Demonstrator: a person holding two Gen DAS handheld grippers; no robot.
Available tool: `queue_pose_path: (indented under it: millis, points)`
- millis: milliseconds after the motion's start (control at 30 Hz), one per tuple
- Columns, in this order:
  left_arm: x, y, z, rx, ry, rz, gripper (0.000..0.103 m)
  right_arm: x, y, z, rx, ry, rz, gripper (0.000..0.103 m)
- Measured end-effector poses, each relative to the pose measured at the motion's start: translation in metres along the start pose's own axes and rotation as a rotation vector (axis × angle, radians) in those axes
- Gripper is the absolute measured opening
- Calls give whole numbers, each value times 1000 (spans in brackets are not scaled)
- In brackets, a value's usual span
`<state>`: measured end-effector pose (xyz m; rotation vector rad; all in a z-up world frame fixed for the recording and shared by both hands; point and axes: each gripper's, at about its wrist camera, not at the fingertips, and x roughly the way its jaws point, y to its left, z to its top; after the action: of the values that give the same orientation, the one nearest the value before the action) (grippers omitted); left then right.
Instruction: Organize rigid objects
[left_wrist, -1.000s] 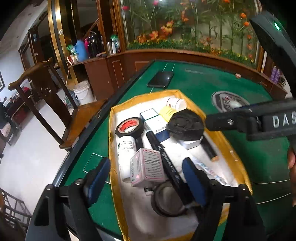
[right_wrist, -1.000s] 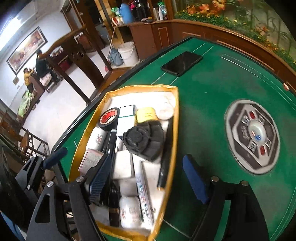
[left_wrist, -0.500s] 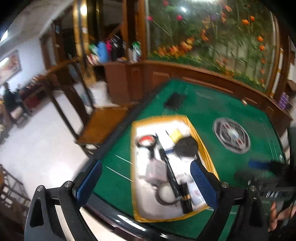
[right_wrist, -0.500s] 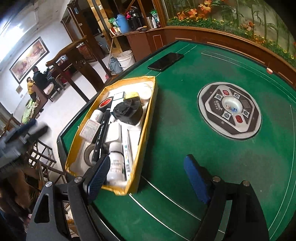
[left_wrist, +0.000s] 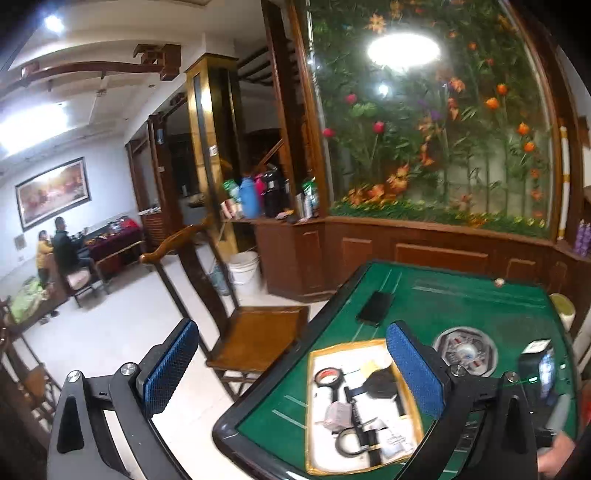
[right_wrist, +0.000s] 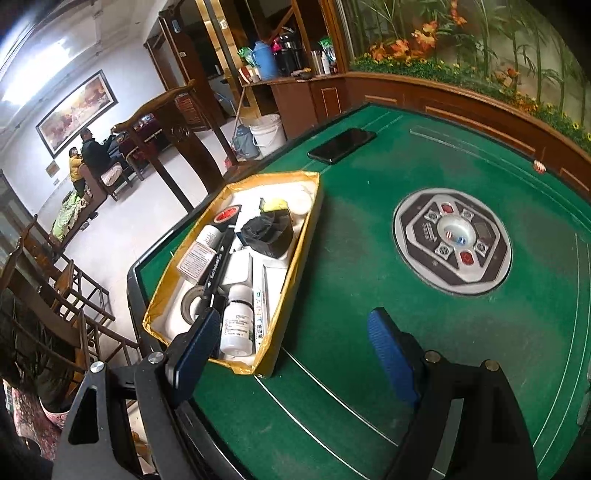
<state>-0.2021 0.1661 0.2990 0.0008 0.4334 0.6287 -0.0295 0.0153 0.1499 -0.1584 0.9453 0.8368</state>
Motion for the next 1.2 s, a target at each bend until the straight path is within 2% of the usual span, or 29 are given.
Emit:
queue_pose_path:
  millis: [133, 233, 367, 733, 1200]
  points:
    - [22, -2, -10, 2, 61, 39, 103, -17, 19, 5, -99, -80, -10, 83]
    - [38, -4, -20, 0, 90, 89, 103, -32, 37, 7, -184, -155, -17, 97]
    - [60, -8, -40, 26, 150, 124, 103, -42, 55, 7, -269, -217, -9, 97]
    - [89, -16, -73, 65, 245, 172, 103, -33, 63, 7, -290, -184, 4, 97]
    - [96, -17, -77, 73, 278, 153, 103, -25, 55, 7, -259, -149, -3, 97]
